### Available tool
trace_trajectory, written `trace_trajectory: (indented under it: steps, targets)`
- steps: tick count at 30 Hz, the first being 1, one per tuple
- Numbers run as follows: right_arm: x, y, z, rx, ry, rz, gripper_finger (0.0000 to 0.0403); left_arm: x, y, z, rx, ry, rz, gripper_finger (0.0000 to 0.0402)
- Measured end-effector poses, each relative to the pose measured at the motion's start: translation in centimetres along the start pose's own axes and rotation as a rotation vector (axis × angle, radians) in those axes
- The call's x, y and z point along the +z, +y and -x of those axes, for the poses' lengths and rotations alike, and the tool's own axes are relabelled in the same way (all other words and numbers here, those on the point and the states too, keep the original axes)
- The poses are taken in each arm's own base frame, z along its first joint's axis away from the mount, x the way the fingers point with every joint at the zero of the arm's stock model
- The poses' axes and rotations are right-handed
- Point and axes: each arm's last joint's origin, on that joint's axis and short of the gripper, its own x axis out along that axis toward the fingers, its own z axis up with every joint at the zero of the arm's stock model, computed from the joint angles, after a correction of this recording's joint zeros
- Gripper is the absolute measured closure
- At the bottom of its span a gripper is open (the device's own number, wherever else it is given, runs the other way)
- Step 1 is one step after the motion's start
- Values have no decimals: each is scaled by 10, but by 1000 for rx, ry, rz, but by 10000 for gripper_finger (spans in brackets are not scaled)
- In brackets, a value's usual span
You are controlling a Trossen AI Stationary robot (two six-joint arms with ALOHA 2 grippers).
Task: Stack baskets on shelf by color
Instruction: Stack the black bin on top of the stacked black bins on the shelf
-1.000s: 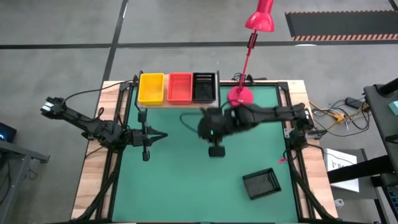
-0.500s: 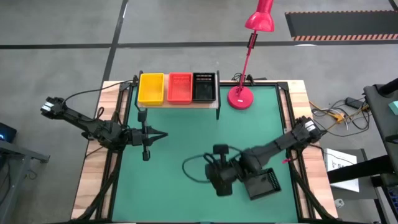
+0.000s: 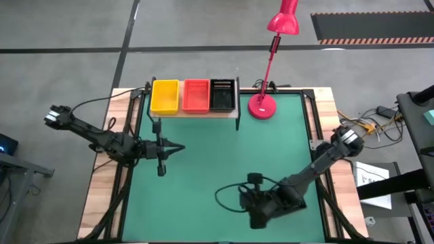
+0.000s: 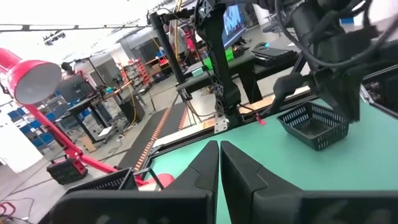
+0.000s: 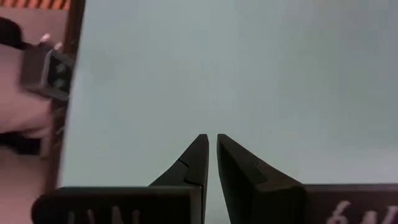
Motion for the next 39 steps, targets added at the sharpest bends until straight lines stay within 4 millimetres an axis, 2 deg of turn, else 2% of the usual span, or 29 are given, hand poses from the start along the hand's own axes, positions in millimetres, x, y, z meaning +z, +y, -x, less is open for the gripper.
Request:
trace_trajectory:
  steps: [8, 12, 15, 23, 27, 33, 39]
  targets:
    - [-44, -1, 30, 37, 20, -323, 377, 0, -3, -6, 4, -10, -22, 402]
    - [-66, -4, 26, -13, 37, -452, 371, 1, -3, -5, 7, -16, -20, 402]
    - [-78, -4, 19, -27, 82, -523, 351, 1, -3, -5, 7, -17, -19, 402]
    - [-88, -3, 16, 15, 243, -789, 266, 1, -3, -5, 7, -16, -13, 402]
    - [-89, -1, 16, 35, 338, -971, 236, 1, -3, -5, 6, -15, -13, 402]
    - [-90, 3, 18, 50, 485, -1174, 224, 1, -3, -6, 5, -11, -15, 402]
    - [-91, 3, 17, 41, 509, -1221, 233, 1, -3, -6, 5, -11, -15, 402]
